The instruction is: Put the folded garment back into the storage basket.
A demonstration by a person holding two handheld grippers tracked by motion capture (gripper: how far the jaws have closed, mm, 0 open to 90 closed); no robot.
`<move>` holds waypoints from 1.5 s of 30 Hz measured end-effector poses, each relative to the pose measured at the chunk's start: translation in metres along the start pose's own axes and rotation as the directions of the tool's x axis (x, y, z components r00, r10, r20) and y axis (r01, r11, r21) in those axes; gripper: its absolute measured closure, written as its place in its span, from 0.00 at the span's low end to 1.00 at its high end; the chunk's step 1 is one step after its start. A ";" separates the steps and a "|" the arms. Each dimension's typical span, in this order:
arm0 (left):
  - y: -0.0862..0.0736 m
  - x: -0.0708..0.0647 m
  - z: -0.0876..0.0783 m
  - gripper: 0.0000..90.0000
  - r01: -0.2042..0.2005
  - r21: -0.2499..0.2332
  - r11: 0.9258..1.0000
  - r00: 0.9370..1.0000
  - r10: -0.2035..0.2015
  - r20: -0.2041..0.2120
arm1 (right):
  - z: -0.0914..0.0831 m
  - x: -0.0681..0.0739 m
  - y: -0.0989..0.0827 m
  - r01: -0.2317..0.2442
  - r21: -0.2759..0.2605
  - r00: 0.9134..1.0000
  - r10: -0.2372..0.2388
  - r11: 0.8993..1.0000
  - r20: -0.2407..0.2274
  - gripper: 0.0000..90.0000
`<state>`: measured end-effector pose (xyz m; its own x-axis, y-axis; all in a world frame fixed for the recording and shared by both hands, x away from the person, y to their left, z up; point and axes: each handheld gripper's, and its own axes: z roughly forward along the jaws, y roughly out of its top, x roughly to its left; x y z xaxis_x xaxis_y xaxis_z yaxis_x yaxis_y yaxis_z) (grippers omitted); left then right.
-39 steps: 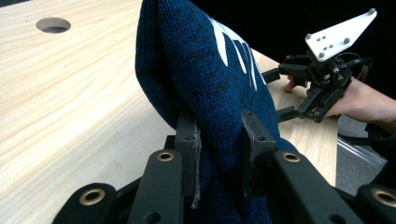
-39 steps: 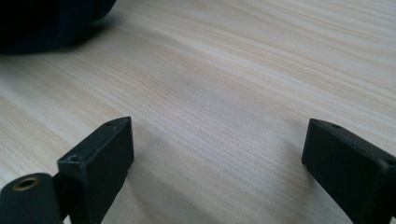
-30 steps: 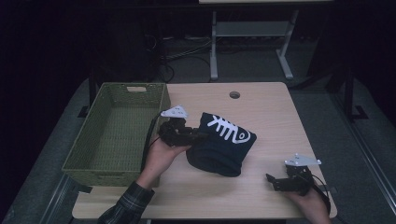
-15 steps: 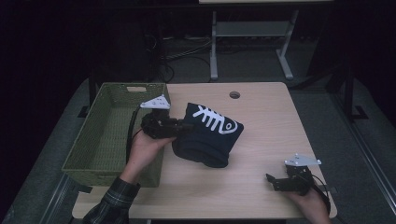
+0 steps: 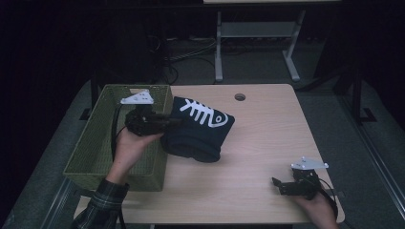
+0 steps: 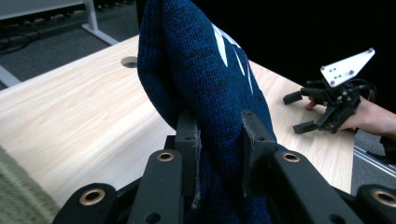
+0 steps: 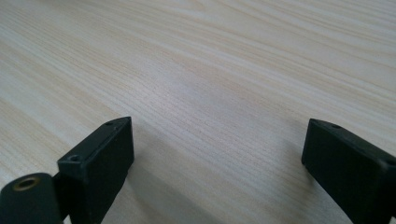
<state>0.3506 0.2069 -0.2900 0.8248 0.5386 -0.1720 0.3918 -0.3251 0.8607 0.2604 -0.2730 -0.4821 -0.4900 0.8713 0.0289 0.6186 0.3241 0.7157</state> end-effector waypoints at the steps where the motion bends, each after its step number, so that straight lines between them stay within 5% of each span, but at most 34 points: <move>1: 0.000 0.001 -0.003 0.80 0.000 -0.001 1.000 1.000 0.000 -0.004 | 0.000 0.000 0.000 0.000 0.000 1.000 0.000 1.000 0.000 0.10; 24: 0.013 0.025 -0.066 0.81 0.015 -0.072 0.997 0.995 -0.022 -0.100 | 0.000 0.000 0.000 -0.003 0.000 1.000 0.003 1.000 0.002 0.10; 45: 0.008 0.039 -0.136 0.81 0.021 -0.114 0.993 0.973 -0.047 -0.227 | 0.000 0.000 0.000 -0.006 0.000 1.000 0.006 1.000 0.004 0.10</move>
<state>0.3307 0.3310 -0.2247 0.6914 0.7157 -0.0986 0.3602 -0.2232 0.9058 0.2609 -0.2726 -0.4821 -0.4839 0.8746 0.0300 0.6212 0.3192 0.7157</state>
